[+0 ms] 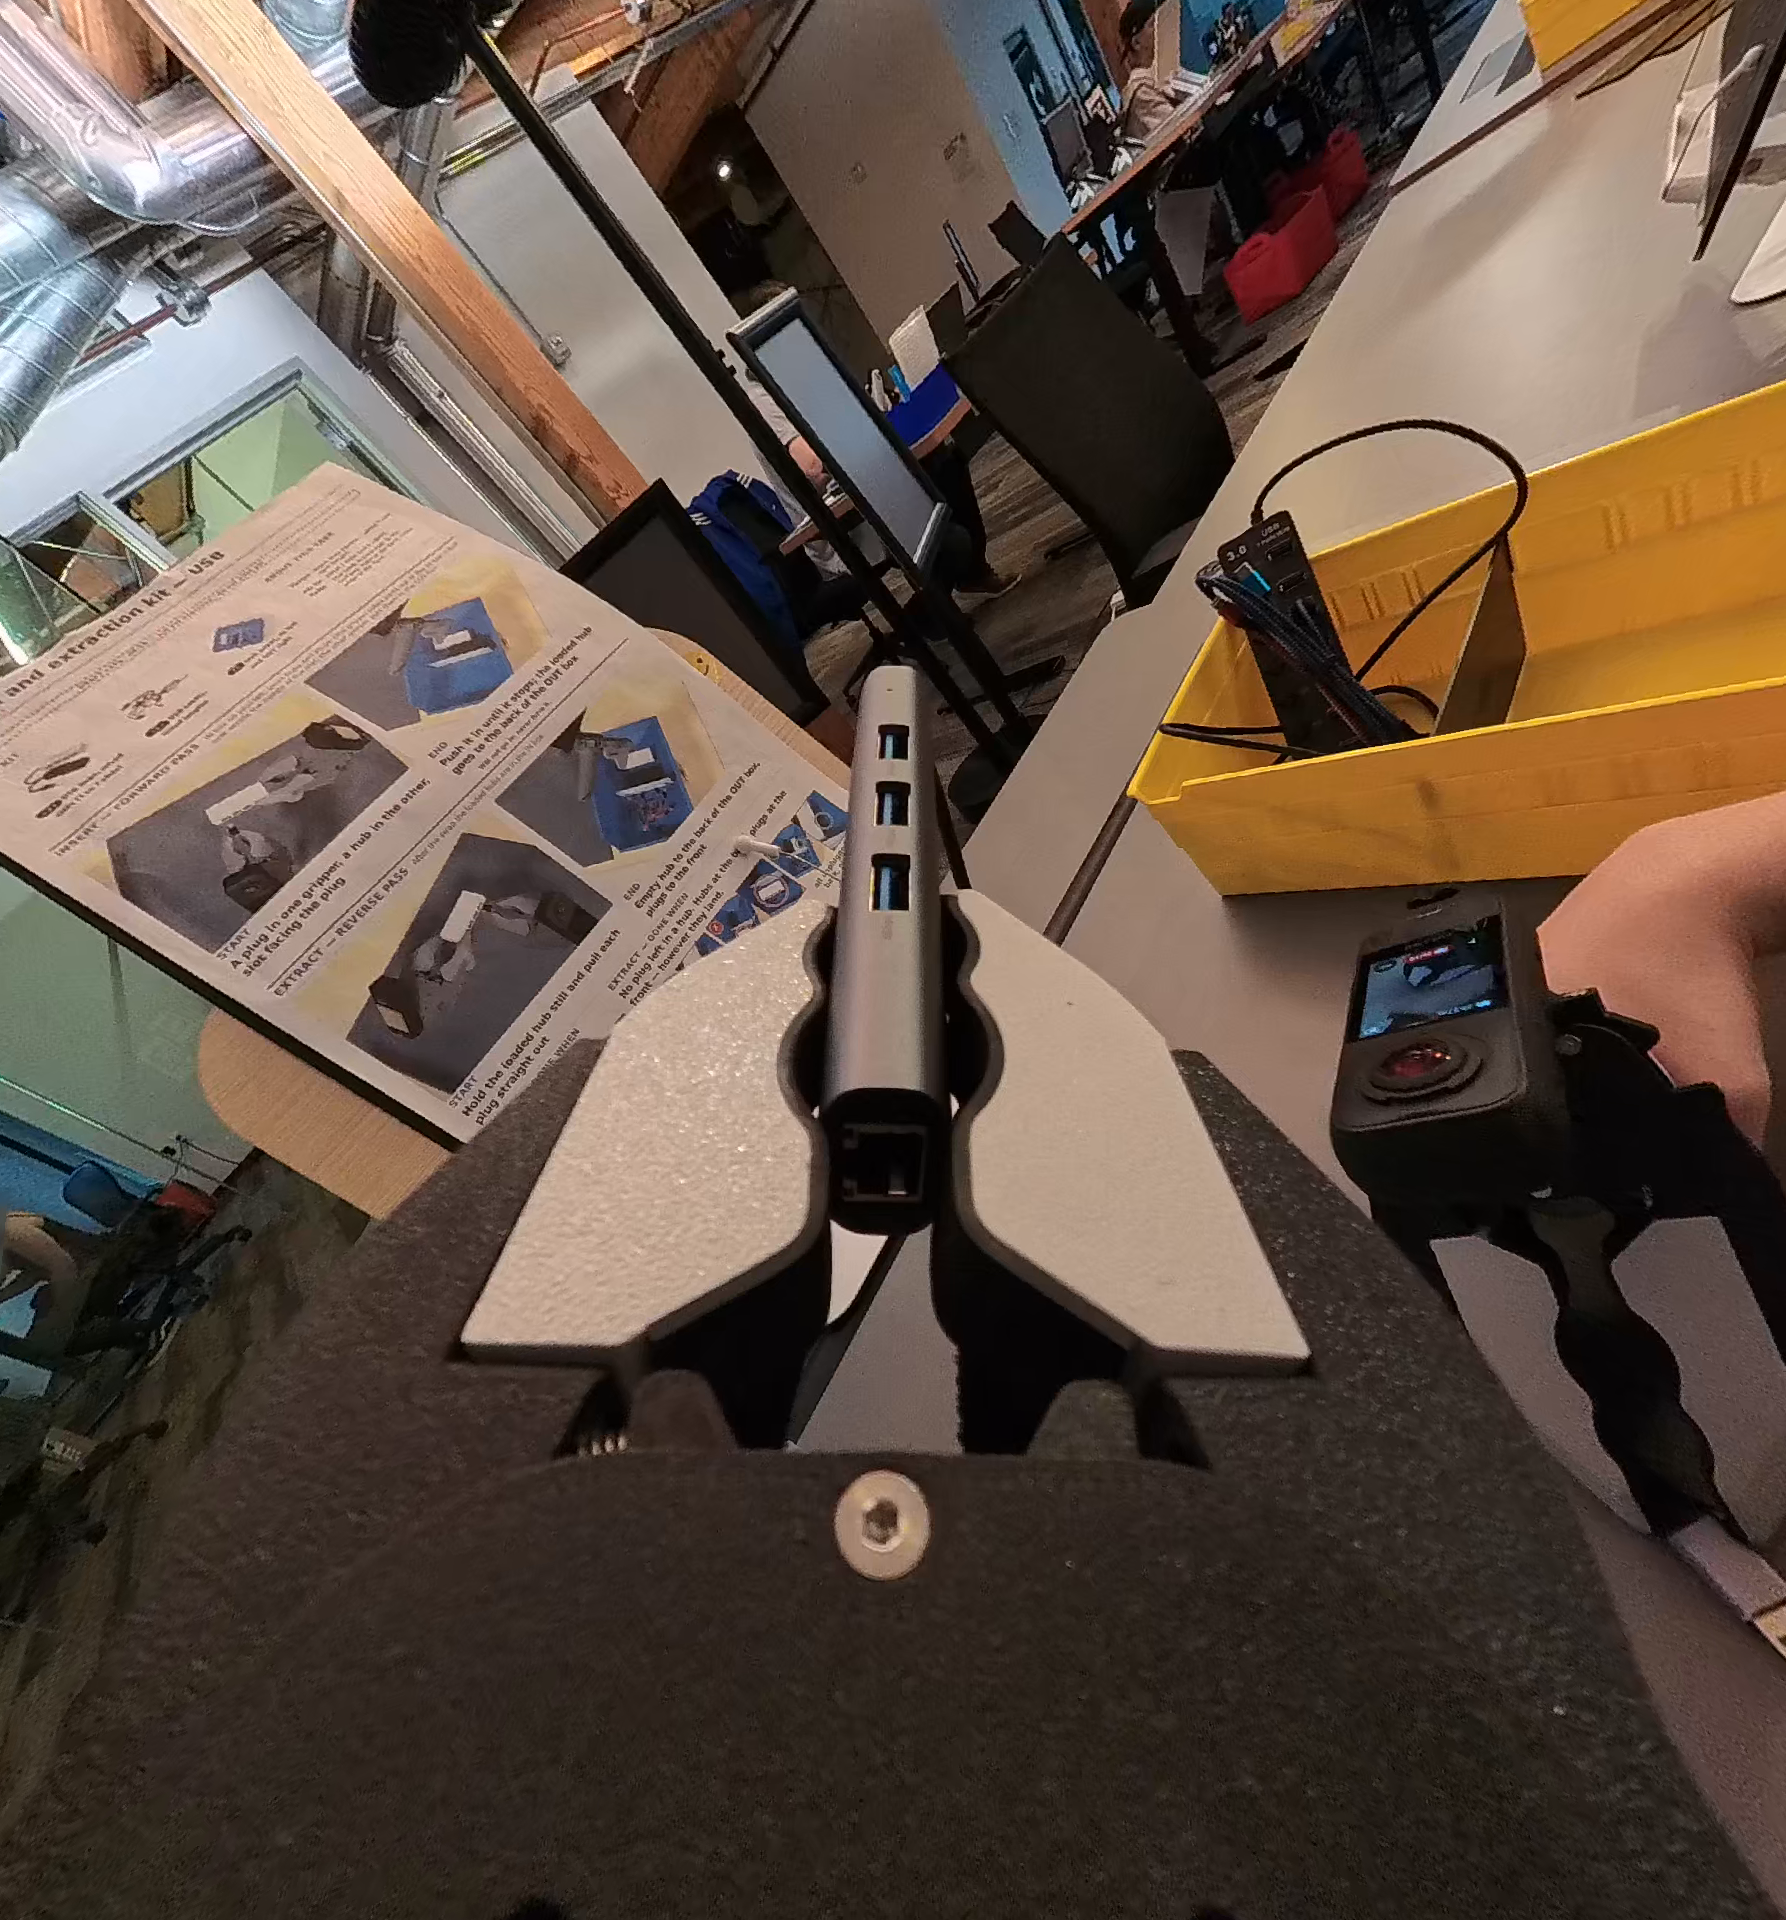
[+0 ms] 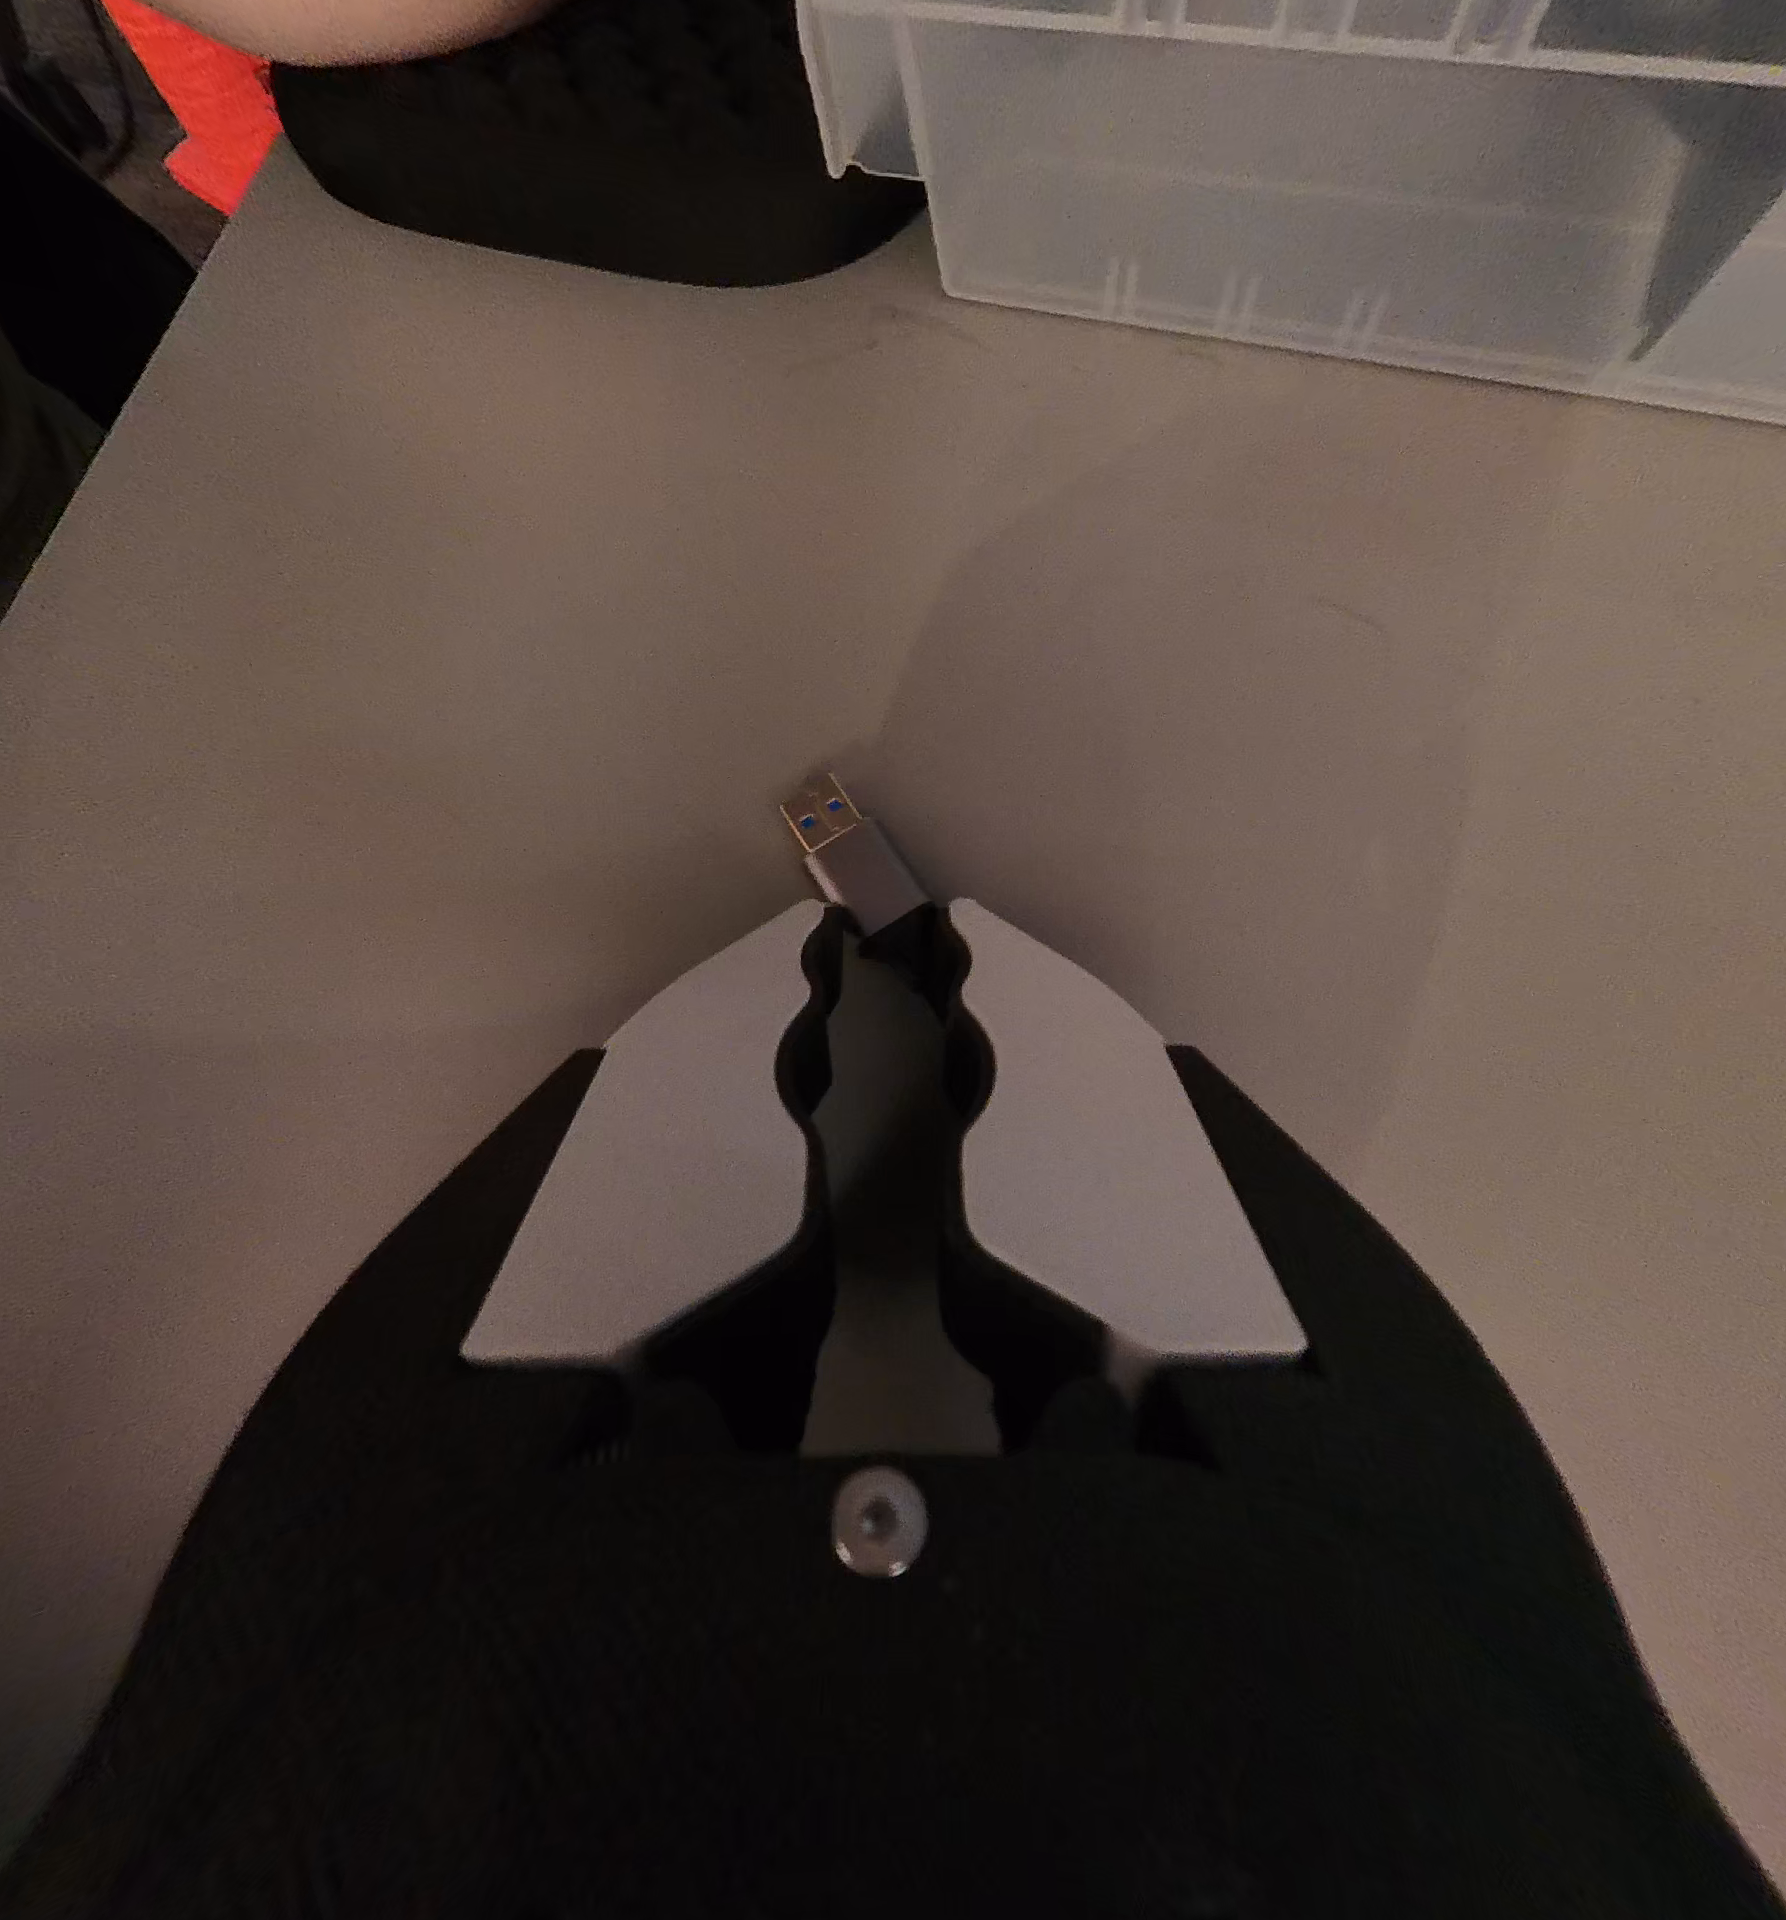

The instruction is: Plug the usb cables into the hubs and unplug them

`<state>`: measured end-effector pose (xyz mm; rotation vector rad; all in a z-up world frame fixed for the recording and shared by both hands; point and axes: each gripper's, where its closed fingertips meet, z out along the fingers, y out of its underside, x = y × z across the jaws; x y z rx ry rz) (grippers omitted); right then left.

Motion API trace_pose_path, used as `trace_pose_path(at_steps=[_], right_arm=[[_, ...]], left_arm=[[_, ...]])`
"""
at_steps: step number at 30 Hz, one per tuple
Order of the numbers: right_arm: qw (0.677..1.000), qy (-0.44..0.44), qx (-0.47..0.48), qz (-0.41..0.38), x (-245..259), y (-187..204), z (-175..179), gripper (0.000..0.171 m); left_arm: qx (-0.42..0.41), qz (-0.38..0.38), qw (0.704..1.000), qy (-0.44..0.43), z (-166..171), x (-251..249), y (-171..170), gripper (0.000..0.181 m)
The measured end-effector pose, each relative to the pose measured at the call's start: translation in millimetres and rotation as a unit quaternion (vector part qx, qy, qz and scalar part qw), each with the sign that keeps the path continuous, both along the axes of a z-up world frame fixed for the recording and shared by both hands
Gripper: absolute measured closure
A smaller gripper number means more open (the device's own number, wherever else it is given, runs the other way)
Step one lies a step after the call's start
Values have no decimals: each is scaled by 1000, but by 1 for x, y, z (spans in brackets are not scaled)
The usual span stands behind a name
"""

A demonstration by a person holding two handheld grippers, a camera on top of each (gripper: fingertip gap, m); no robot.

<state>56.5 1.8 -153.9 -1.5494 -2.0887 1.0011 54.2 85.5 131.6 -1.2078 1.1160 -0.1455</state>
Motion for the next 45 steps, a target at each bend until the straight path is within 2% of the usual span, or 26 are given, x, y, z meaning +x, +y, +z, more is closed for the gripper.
trace_pose_path(at_steps=[20,24,28,37,40,45], right_arm=[[1000,26,15,2,-4,3,4,153],[995,99,-13,-5,-8,1,38,154],[978,204,-53,0,-9,-5,86,155],[897,415,-153,12,13,-15,188,155],[878,449,-166,17,21,-18,207,156],[867,470,-164,22,29,-23,222,156]], left_arm=[[-5,-2,1000,1,-2,0,1,165],[-6,-1,1000,0,-2,-1,2,165],[-7,2,1000,2,-3,-2,3,165],[-6,9,1000,3,-3,-4,6,165],[-7,9,1000,2,-4,-4,6,165],[-4,10,1000,4,-4,-4,6,165]])
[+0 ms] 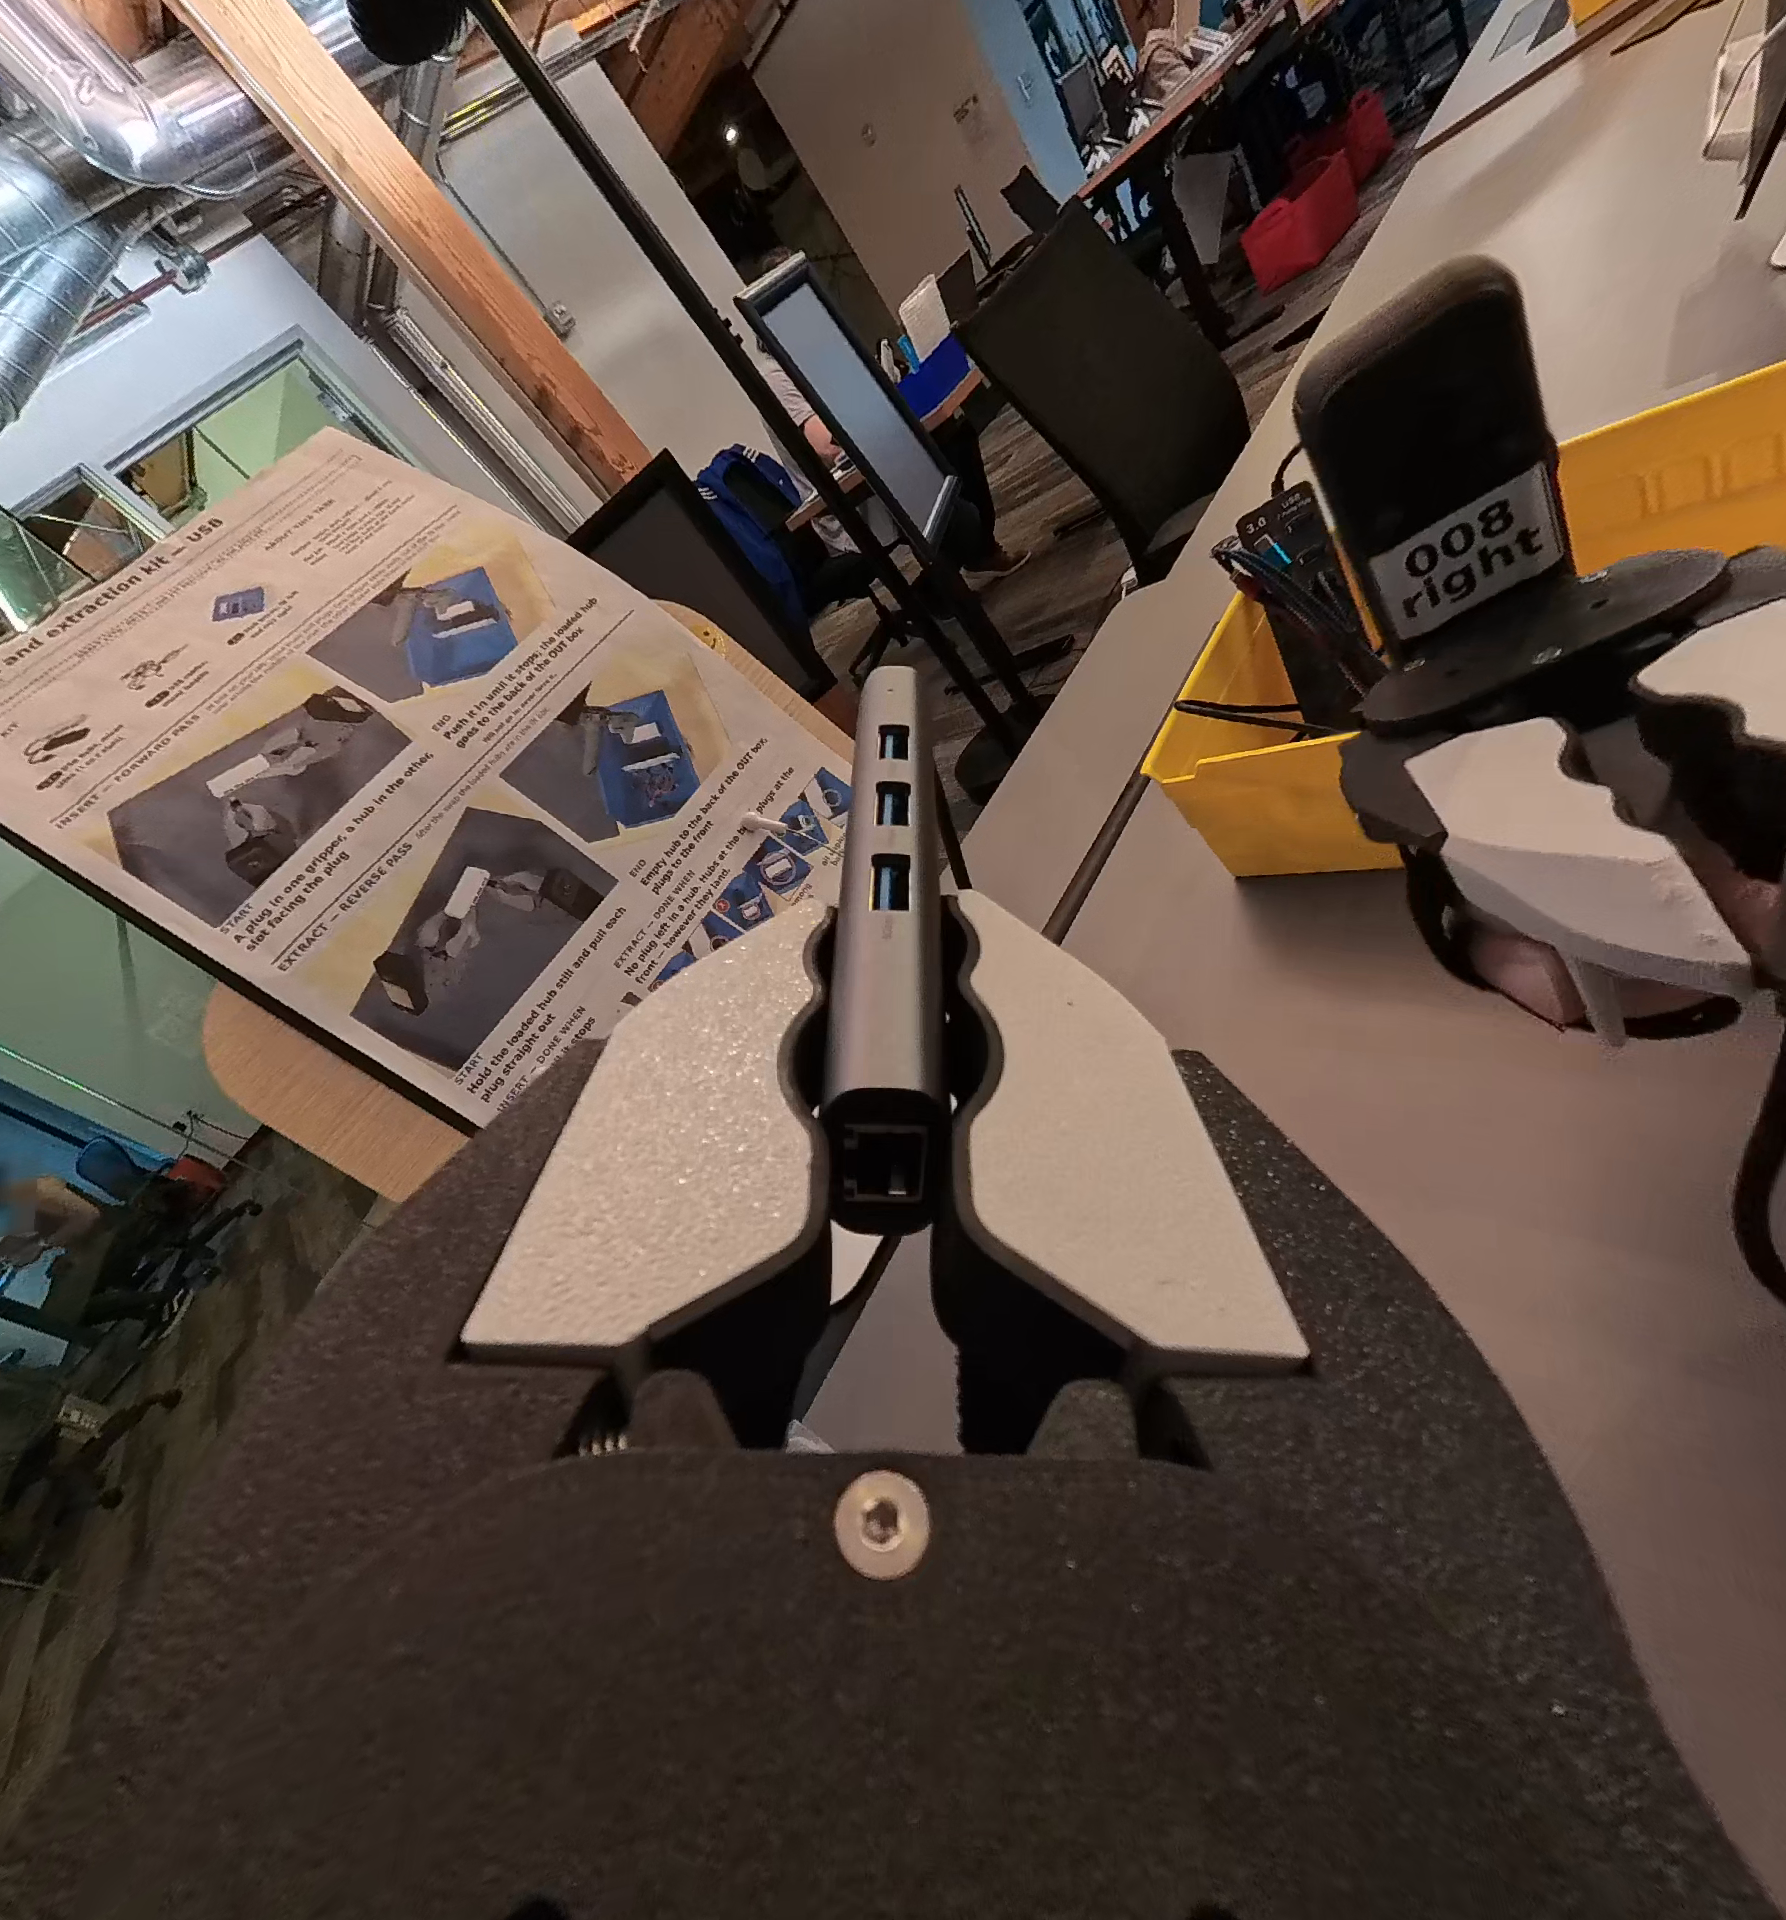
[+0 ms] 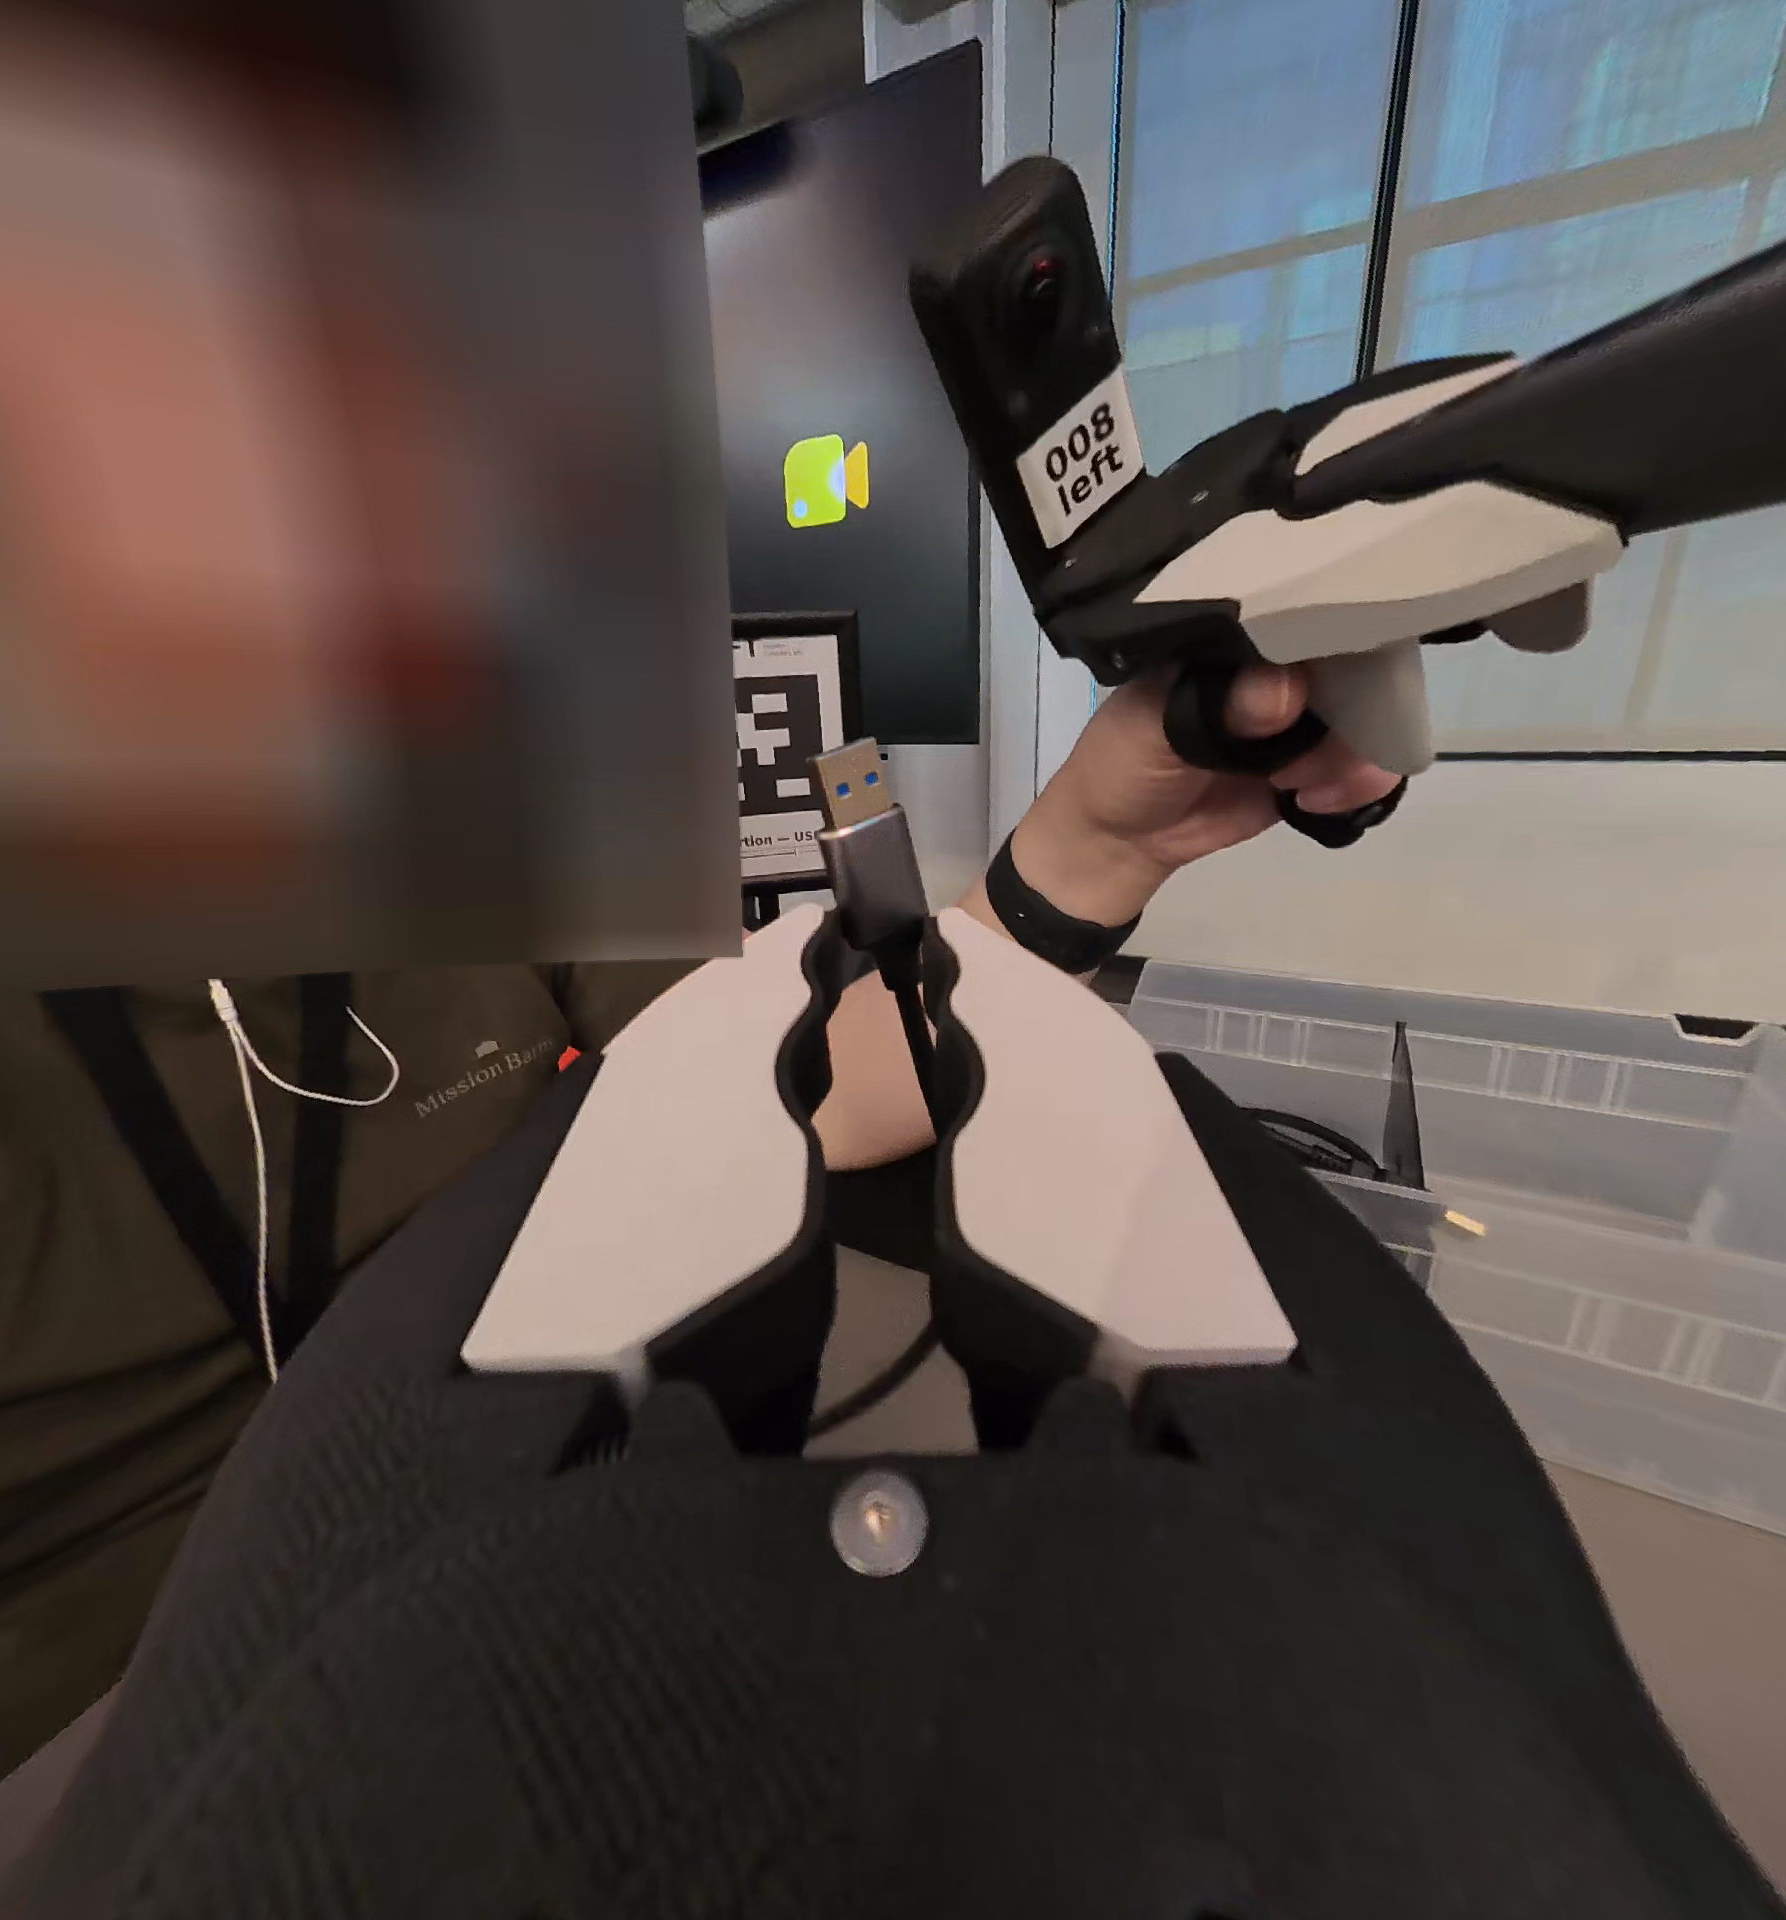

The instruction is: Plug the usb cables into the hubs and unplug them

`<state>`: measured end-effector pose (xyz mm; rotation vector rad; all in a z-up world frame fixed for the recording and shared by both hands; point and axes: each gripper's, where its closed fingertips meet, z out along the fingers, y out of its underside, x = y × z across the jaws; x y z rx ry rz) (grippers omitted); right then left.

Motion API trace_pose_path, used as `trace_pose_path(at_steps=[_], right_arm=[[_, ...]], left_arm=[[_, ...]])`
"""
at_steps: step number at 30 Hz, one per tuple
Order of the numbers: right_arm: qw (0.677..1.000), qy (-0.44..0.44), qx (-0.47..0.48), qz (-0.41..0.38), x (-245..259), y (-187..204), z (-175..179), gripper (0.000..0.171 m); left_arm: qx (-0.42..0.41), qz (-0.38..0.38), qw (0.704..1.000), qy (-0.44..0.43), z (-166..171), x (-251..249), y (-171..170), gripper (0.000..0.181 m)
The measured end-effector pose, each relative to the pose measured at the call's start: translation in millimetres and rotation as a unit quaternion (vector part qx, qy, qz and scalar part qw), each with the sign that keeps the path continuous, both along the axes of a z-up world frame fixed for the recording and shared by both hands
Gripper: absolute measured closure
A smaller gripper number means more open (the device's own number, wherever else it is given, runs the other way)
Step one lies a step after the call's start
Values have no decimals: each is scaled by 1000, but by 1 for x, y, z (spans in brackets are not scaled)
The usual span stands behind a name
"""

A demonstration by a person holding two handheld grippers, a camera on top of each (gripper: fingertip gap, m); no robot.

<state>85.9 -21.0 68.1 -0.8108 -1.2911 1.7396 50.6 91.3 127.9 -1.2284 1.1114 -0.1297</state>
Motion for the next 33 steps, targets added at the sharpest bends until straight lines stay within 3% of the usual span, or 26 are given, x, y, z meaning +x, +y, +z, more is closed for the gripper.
trace_pose_path(at_steps=[20,33], right_arm=[[988,-16,89,-127,8,8,18,163],[967,-68,118,-216,8,37,1,162]], left_arm=[[66,3,998,20,4,11,-7,165],[74,17,996,40,-1,13,-4,165]])
